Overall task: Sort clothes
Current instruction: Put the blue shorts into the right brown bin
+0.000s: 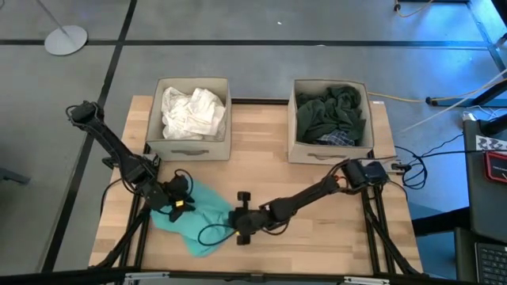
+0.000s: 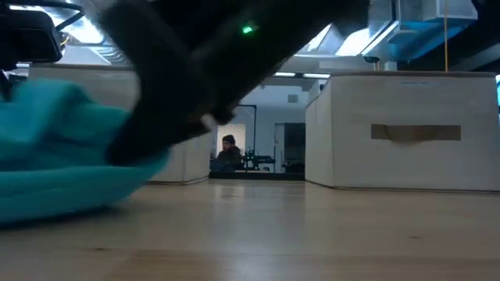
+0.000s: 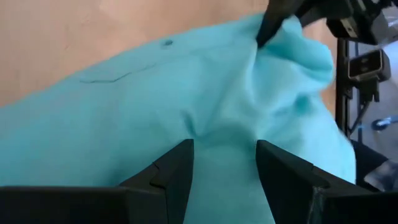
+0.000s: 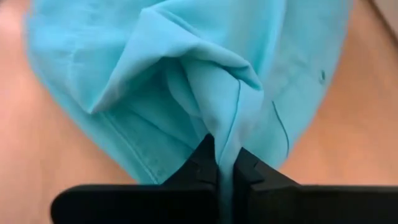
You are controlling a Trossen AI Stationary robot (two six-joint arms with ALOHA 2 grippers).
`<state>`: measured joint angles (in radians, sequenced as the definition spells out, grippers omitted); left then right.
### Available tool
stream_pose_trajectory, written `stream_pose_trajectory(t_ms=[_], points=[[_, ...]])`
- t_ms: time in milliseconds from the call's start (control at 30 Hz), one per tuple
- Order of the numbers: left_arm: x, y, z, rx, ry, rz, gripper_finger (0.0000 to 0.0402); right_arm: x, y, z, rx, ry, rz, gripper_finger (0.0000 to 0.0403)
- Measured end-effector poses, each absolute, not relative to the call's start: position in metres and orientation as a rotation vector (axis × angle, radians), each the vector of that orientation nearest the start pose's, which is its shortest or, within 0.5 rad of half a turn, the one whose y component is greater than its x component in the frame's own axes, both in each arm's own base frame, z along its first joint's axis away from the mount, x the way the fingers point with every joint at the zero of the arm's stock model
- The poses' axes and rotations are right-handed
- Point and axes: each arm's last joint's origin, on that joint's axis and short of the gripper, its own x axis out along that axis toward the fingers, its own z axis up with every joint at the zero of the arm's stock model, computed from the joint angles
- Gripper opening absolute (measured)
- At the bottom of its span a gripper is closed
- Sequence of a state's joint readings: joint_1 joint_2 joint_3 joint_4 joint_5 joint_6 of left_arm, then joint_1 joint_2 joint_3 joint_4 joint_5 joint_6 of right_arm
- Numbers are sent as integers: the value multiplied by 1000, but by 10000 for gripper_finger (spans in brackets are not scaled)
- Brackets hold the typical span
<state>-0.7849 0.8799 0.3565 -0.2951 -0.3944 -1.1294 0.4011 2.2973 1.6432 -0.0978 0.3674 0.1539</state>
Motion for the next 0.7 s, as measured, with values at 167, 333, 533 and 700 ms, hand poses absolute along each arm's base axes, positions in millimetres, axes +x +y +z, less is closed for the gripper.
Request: stream_pose_trajectory(t_ms=[167, 333, 533, 700], points=[[121, -102, 168, -594, 720, 110, 166, 443, 173, 144, -247, 849, -104, 5], [122, -100, 169, -579, 669, 155, 166, 428, 165, 154, -336, 964, -161, 8], [124, -99, 171, -547, 611, 182, 166, 412, 155, 155, -385, 1066, -184, 5], [137, -104, 171, -506, 557, 150, 166, 377, 137, 150, -322, 1111, -244, 6]])
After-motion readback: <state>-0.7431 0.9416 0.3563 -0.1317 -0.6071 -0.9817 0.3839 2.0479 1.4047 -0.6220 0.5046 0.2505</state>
